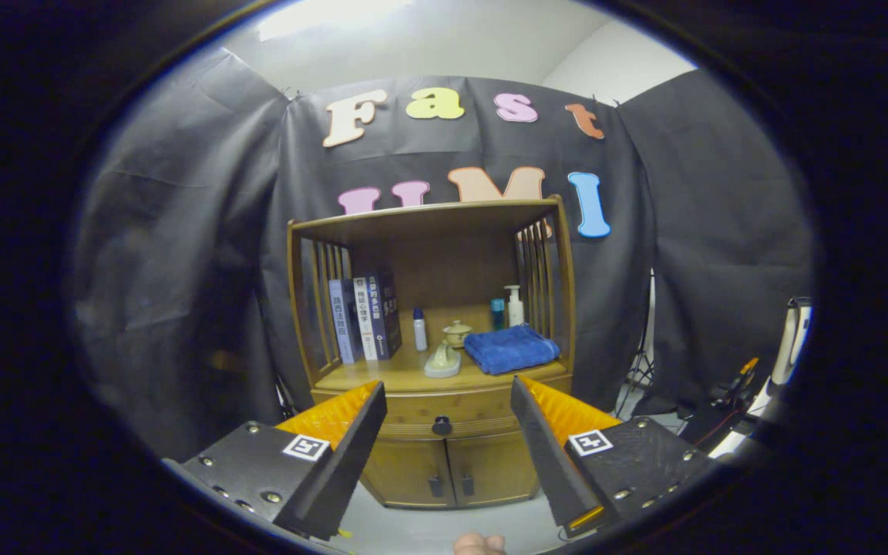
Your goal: Pull open the drawer, take out the items inside it, and place them on the countertop above the cabinet.
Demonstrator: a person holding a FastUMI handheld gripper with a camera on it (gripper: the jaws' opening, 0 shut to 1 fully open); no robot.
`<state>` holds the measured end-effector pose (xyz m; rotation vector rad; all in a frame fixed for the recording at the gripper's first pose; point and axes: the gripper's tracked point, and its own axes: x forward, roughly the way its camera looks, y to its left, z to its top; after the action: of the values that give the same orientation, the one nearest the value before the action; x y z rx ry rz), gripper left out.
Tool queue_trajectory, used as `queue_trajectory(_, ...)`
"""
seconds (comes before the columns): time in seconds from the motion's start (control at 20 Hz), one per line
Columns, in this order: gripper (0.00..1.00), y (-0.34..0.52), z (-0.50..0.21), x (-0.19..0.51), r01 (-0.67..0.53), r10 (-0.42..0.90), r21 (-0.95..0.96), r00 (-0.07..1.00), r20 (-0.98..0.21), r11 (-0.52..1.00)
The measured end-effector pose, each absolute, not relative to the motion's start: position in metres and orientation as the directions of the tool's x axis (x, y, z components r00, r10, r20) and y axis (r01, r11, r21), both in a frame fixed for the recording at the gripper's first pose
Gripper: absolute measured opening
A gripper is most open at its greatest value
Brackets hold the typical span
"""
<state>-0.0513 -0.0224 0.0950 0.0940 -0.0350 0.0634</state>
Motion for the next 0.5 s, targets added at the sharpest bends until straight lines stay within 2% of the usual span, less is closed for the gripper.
queue_trajectory(0.5, 0.97, -0.025, 0.081, -0.046, -0.075, 0.073, 0.073, 0.997, 0.024, 0.995)
